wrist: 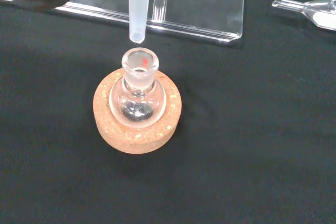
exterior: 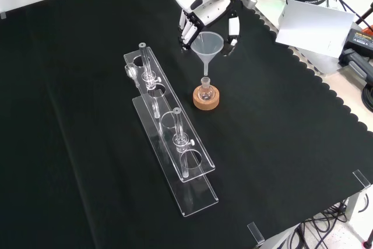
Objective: Place the funnel on the round-bottom flask.
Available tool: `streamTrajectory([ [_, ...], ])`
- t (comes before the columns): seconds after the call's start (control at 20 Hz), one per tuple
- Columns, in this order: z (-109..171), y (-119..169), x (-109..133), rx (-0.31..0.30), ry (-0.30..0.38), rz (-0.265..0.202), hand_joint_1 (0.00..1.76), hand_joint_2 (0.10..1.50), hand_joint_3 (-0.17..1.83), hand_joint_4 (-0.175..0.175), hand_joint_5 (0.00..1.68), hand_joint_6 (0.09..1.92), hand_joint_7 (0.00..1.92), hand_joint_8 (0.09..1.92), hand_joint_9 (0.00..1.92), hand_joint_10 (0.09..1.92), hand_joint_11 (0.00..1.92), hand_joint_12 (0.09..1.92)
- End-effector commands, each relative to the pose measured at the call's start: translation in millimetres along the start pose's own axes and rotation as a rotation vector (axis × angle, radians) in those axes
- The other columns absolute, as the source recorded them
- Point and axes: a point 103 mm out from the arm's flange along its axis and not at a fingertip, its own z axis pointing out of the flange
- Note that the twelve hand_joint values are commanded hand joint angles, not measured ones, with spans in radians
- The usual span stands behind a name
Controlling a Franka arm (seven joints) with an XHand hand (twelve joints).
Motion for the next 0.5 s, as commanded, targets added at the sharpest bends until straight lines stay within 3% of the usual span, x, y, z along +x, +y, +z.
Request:
streamTrajectory([
  [0.05, 8, 7, 1, 0.013, -0.004, -0.004, 0.78, 0.81, 0.62, -0.077, 0.86, 0.82, 1.04, 0.69, 1.35, 0.26, 0.92, 1.10],
  [0.5, 18, 12, -1, 0.029, -0.011, -0.002, 0.78, 0.81, 0.62, -0.078, 0.86, 0.82, 1.04, 0.69, 1.36, 0.26, 0.92, 1.10],
])
